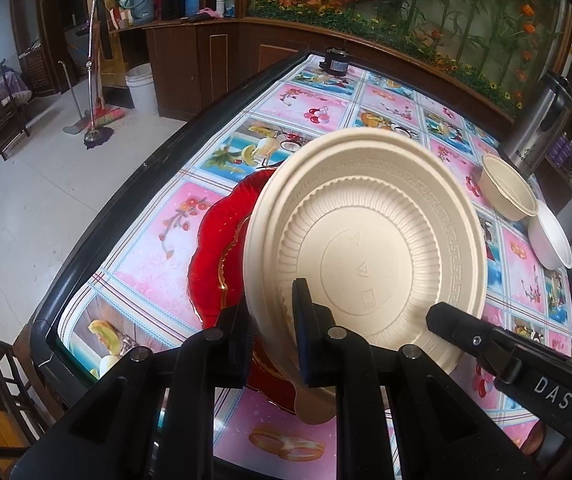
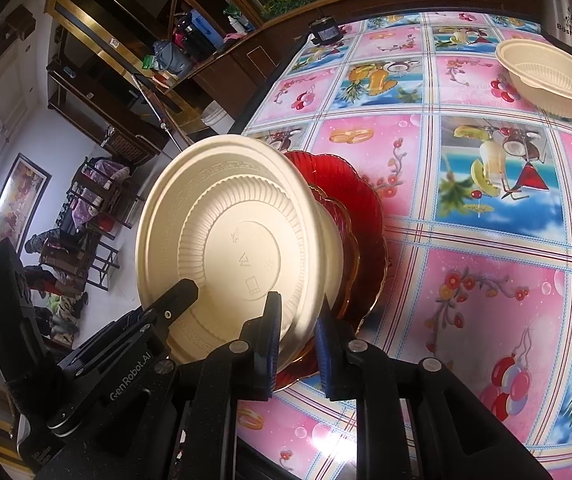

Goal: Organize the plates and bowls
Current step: 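Lower the beige plate onto the stack and open both grippers, then withdraw both grippers from the stack toward the beige bowl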

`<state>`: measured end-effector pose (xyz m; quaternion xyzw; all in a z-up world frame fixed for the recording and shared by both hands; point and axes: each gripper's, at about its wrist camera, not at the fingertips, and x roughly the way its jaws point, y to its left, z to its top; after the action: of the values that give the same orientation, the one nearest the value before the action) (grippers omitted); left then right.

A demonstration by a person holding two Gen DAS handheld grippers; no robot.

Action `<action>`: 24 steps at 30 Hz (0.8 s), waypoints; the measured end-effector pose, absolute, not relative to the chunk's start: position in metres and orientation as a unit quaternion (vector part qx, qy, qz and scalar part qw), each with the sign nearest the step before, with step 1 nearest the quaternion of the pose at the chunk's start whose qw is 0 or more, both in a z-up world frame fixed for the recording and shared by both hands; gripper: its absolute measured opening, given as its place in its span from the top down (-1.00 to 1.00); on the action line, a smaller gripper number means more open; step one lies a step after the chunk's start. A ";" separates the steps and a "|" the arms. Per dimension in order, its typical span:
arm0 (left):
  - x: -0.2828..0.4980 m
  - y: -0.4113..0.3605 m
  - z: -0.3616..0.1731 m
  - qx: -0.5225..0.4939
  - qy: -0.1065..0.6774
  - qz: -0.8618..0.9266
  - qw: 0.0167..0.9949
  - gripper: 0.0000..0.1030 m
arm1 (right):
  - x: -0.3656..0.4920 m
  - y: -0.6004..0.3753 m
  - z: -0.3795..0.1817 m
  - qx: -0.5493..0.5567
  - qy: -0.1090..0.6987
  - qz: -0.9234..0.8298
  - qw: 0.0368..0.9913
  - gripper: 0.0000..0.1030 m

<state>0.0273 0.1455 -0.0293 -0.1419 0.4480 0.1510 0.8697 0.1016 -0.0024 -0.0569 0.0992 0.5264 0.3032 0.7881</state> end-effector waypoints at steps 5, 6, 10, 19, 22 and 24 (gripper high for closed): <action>0.024 0.148 -0.028 -0.151 0.440 0.153 0.872 0.70 | 0.103 -0.003 -0.057 0.109 0.529 0.308 0.784 0.55; 0.024 0.148 -0.028 -0.151 0.440 0.153 0.872 0.69 | 0.103 -0.004 -0.057 0.112 0.527 0.308 0.784 0.47; 0.021 0.151 -0.024 -0.159 0.437 0.152 0.872 0.64 | 0.102 -0.004 -0.053 0.117 0.524 0.312 0.784 0.23; 0.001 0.142 0.009 -0.124 0.355 0.182 0.908 -0.38 | 0.099 -0.017 -0.038 0.141 0.498 0.315 0.795 -0.20; -0.002 0.139 0.019 -0.118 0.336 0.182 0.917 -0.47 | 0.096 -0.024 -0.030 0.154 0.484 0.317 0.801 -0.27; -0.003 0.137 0.023 -0.117 0.328 0.176 0.921 -0.47 | 0.094 -0.030 -0.024 0.163 0.471 0.316 0.807 -0.40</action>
<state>-0.0027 0.1375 0.0229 -0.1171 0.3275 0.1763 0.9208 0.0943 -0.0304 -0.0239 0.1628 0.4707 0.3163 0.8074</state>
